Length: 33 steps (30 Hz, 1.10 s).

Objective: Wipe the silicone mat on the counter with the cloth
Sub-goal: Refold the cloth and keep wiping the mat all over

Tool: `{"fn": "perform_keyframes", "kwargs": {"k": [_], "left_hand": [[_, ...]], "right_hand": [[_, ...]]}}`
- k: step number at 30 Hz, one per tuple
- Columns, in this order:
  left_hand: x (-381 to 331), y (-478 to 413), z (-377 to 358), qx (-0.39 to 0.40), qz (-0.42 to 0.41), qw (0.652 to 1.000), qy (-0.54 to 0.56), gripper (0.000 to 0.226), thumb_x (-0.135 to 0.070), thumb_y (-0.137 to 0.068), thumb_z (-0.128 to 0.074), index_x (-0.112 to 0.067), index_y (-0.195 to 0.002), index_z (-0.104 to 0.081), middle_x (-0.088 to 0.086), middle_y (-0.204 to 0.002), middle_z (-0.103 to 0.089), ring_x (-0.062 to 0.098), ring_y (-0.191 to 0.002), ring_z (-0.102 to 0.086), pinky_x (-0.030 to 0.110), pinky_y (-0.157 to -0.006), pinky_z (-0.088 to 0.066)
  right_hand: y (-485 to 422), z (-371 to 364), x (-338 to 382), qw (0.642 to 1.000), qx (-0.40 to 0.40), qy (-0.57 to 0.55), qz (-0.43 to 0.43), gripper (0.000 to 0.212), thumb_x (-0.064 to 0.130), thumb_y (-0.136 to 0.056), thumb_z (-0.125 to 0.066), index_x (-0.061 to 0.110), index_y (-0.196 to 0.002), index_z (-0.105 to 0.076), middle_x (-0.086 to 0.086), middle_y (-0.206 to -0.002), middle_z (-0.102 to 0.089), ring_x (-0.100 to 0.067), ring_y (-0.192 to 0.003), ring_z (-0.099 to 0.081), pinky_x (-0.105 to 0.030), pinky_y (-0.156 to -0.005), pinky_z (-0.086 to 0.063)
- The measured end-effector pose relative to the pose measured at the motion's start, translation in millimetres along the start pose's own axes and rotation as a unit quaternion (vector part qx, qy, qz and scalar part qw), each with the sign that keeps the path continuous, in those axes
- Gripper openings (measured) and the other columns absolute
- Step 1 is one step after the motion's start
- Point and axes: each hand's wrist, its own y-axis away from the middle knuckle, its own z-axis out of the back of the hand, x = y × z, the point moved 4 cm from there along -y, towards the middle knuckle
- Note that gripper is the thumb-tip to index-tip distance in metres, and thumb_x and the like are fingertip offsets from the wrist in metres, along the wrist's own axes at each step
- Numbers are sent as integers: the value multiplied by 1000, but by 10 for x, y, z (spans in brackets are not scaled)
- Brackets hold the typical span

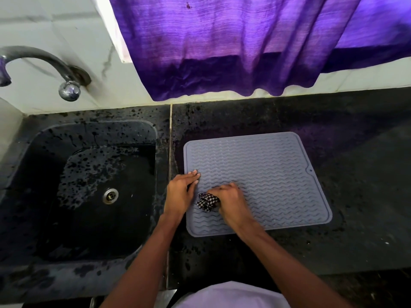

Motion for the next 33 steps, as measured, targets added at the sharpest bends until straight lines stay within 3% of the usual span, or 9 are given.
{"fn": "perform_keyframes", "kwargs": {"k": [4, 9, 21, 28, 31, 33], "left_hand": [[10, -30, -29, 11, -10, 1000, -8, 34, 7, -81, -76, -9, -111, -77, 7, -113, -74, 22, -102, -72, 8, -98, -39], [-8, -58, 12, 15, -31, 999, -15, 28, 3, -82, -76, -10, -107, -78, 6, -110, -75, 23, -97, -73, 21, -91, -49], [7, -62, -12, 15, -13, 1000, 1, 21, 1, -87, -73, -6, -106, -77, 10, -110, -75, 23, -98, -72, 5, -93, -37], [60, 47, -171, 21, 59, 998, 13, 38, 12, -90, -57, -4, -123, -69, 13, -130, -66, 22, -123, -62, 11, -111, -31], [-50, 143, -209, 40, 65, 997, -11, 50, 15, -89, -52, -3, -135, -61, 14, -144, -55, 23, -137, -49, 24, -119, -27], [-151, 218, -241, 37, 44, 998, -38, 46, 4, -95, -50, -2, -140, -54, 14, -150, -49, 25, -143, -41, 30, -120, -25]], "right_hand": [[-9, 43, 156, 999, 0, -12, 30, 61, -4, -67, -70, 28, -119, -66, -1, -106, -69, -26, -97, -52, -39, -86, -47], [68, -37, 252, 999, 8, -9, 39, 54, -3, -77, -65, 25, -124, -63, -6, -114, -67, -29, -103, -51, -42, -92, -45], [299, -101, 206, 999, 2, -7, 38, 61, 4, -60, -75, 29, -116, -67, 3, -105, -68, -24, -98, -53, -38, -86, -49], [343, -73, 71, 999, 0, -12, 31, 61, 6, -56, -79, 31, -110, -67, 8, -98, -67, -20, -93, -53, -34, -81, -50], [364, 14, -116, 1000, -4, -22, 14, 65, 0, -48, -78, 27, -106, -70, 4, -96, -69, -24, -90, -57, -35, -80, -52], [353, 57, -176, 999, 6, -19, 29, 64, -3, -48, -76, 26, -105, -71, 4, -97, -71, -25, -89, -60, -35, -81, -52]]}}
